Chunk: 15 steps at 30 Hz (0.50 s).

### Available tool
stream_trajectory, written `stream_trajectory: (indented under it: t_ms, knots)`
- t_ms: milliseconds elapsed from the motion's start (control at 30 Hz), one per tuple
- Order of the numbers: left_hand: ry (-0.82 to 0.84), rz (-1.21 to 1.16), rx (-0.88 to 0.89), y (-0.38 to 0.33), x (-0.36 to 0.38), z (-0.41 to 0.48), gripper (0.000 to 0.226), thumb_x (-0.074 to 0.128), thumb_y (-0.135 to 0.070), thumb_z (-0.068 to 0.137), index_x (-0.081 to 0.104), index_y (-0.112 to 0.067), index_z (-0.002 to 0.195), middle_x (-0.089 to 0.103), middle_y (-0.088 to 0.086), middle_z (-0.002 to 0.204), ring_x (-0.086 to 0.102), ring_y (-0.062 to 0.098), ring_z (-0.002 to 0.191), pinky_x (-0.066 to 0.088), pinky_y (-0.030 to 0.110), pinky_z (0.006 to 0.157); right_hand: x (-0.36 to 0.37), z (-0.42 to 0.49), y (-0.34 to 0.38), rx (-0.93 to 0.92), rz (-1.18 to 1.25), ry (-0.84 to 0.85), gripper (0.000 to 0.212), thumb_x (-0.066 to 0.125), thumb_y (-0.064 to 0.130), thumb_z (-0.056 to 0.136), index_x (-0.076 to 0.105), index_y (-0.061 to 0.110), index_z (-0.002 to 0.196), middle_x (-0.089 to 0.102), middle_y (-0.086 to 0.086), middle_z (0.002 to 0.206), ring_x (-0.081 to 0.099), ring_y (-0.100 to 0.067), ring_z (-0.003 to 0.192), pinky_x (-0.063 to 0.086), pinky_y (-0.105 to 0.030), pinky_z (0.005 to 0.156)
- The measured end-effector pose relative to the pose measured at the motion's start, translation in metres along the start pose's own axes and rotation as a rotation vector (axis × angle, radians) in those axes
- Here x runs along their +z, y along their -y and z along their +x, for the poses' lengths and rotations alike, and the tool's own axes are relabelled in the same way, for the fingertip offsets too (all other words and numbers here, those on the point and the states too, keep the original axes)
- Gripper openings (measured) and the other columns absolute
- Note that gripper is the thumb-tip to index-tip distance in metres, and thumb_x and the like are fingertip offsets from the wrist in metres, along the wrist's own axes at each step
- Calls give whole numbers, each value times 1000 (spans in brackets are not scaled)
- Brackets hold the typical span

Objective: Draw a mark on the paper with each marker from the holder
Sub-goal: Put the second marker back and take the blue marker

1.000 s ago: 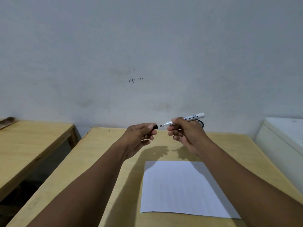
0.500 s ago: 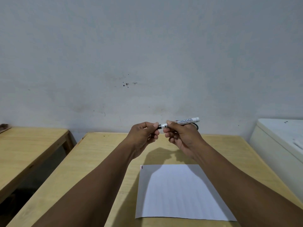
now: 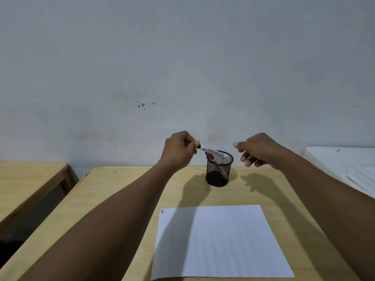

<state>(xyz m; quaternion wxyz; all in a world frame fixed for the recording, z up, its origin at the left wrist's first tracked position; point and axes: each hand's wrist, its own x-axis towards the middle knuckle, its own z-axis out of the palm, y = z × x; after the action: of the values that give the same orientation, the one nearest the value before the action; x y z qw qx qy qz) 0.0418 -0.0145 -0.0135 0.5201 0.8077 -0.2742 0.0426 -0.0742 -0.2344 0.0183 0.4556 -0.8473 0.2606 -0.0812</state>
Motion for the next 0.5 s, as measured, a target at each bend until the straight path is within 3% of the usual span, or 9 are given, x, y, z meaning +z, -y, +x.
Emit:
stream_trajectory:
  t_ms: [133,200,300,400,500]
  knots:
    - [84,164,77,-4,26,19,16,69,-30,91,72,-15,88,77,-2,74,69,22,86,47,31,71,0,12,-9,-41,-78,15,30,70,32,95,69,2,95,76,-13,77,67,-24,55,42,-23,46]
    - [177,234,102,-5,34,24,23,67,-37,93,73,-17,103,77,-7,72,69,19,92,50,33,83,3,18,-12,-52,-97,28,29,70,33,94,69,5,93,77,-13,80,68,-23,53,41,-21,45]
    - [232,322,142,-5,40,29,38,51,-37,96,66,-22,128,71,-8,69,65,19,94,52,35,89,6,26,-17,-63,-90,41,29,70,33,94,69,4,94,79,-15,83,68,-22,54,40,-19,44]
    - [202,374,140,7,41,40,50,46,-23,87,63,-22,134,70,1,95,62,25,109,51,40,95,11,34,-24,-67,-65,47,26,70,30,94,68,5,92,76,-11,77,68,-21,53,39,-20,43]
    - [283,453,126,24,43,48,38,57,-15,91,70,-22,126,67,6,114,62,23,109,50,33,93,18,40,-31,-66,-37,44,25,69,28,94,70,4,95,76,-9,73,68,-21,52,39,-21,44]
